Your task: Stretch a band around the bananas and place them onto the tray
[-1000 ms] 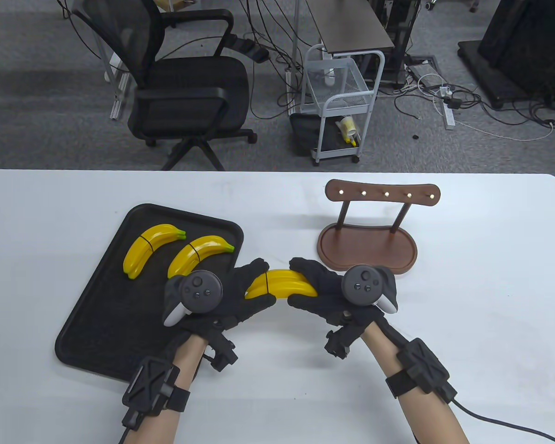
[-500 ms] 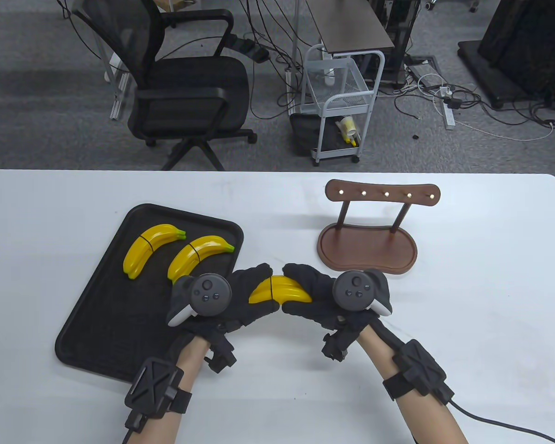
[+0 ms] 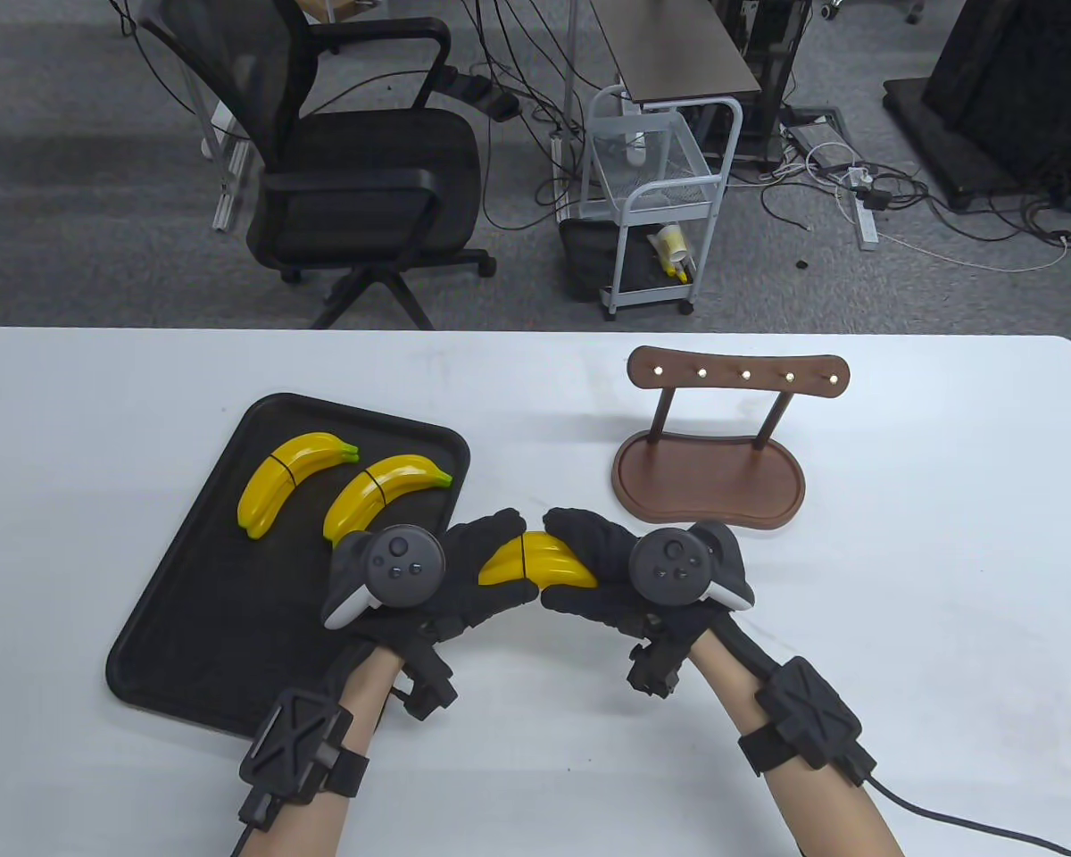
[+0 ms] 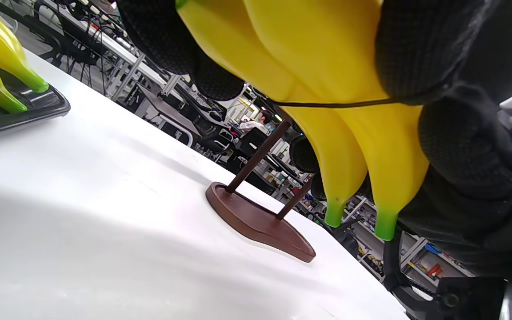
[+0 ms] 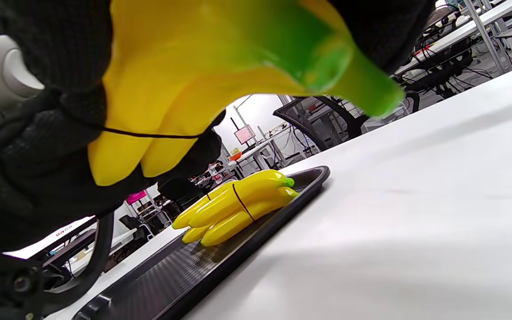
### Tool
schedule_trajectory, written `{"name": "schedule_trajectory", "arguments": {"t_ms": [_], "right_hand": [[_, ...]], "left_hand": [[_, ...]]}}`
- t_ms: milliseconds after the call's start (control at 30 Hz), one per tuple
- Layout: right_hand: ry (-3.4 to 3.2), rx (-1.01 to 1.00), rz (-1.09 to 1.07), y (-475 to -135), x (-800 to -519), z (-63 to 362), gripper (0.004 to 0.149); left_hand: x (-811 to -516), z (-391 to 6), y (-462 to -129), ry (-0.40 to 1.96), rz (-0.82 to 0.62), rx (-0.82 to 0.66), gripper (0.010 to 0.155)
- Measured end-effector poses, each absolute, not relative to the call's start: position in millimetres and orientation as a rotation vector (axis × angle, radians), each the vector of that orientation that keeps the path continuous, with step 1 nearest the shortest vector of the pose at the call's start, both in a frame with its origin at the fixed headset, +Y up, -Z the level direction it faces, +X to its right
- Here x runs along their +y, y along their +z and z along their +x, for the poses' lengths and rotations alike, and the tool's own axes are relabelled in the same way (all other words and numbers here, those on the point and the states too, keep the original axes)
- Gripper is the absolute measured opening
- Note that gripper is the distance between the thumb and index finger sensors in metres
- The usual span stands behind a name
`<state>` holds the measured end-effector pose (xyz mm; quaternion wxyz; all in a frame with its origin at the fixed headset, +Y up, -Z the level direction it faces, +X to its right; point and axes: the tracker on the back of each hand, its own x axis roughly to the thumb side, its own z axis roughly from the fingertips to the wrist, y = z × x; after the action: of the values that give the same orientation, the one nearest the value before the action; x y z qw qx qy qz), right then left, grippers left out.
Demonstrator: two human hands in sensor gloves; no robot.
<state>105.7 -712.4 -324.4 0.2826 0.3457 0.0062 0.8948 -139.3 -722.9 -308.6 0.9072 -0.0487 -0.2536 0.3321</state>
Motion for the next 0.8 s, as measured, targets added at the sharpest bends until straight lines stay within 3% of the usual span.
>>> {"name": "schedule_trajectory", "arguments": {"t_ms": [233,533,800], "right_hand": [[2.495,-0.022,0.918,-320.5,-711.7,100.3,0.1],[2.556,-0.11,0.873,-316.1,-712.9,95.0,0.105],[2.492,-0.108,0.892,-317.0,-712.4,98.2,0.099]], "left_hand": [[-719.5,-131.2,-304.8,0.624,-0.064,-0.486,0.079],[-717.9,-122.6,-299.9,0.579,-0.023,-0.47,0.079],[-716.4,-125.6,-300.5,0.602,-0.028,-0.487,0.08]]}}
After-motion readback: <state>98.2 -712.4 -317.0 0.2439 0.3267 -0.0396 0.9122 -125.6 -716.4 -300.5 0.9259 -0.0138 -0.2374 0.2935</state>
